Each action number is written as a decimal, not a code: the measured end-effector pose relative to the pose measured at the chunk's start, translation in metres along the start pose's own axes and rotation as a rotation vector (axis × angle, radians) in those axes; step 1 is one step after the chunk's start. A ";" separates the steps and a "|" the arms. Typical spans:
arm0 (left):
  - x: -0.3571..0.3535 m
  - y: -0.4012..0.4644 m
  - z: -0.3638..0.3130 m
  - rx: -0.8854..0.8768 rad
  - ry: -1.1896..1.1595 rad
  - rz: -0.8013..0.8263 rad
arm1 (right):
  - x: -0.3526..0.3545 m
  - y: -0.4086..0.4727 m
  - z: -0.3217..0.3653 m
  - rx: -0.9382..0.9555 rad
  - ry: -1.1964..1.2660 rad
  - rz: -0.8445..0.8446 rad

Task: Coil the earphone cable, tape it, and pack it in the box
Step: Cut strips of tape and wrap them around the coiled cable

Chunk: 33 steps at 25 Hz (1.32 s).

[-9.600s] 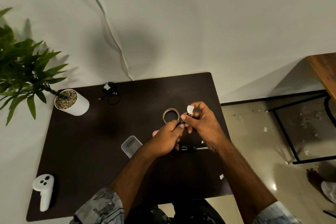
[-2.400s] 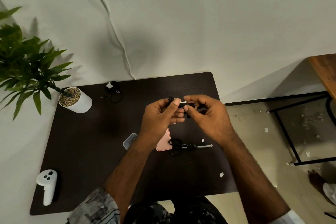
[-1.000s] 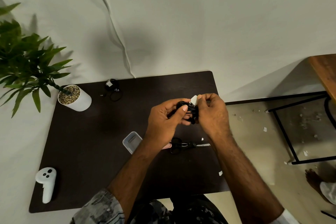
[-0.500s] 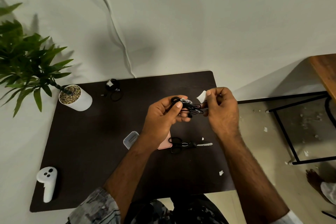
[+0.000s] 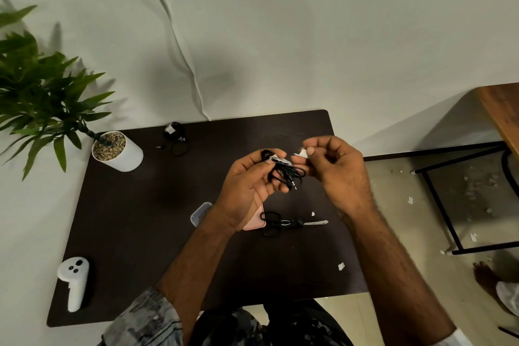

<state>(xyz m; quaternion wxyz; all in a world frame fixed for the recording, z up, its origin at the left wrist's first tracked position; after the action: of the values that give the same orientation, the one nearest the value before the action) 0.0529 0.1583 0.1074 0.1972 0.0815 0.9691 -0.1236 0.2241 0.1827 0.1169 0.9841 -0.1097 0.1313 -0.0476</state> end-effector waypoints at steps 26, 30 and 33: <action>0.006 -0.005 -0.011 -0.001 0.044 -0.247 | -0.024 -0.013 -0.003 0.140 -0.226 0.310; 0.005 -0.005 -0.012 -0.009 -0.001 -0.264 | -0.027 -0.012 -0.005 0.225 -0.317 0.259; 0.004 -0.004 -0.010 -0.002 -0.025 -0.270 | -0.027 -0.013 -0.003 0.231 -0.222 0.193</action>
<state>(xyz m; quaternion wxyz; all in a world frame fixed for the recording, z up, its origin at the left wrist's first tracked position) 0.0448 0.1580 0.1157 0.1910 -0.0512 0.9689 -0.1489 0.1962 0.1731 0.1233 0.9986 0.0128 0.0255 0.0447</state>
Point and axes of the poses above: each hand's wrist, its own y-axis towards the middle knuckle, its own x-axis out of the back of the hand, z = x × y, the point moved 6 cm from there along y, towards the middle knuckle, and after that the axes turned 12 degrees about y, right-handed, at the moved point
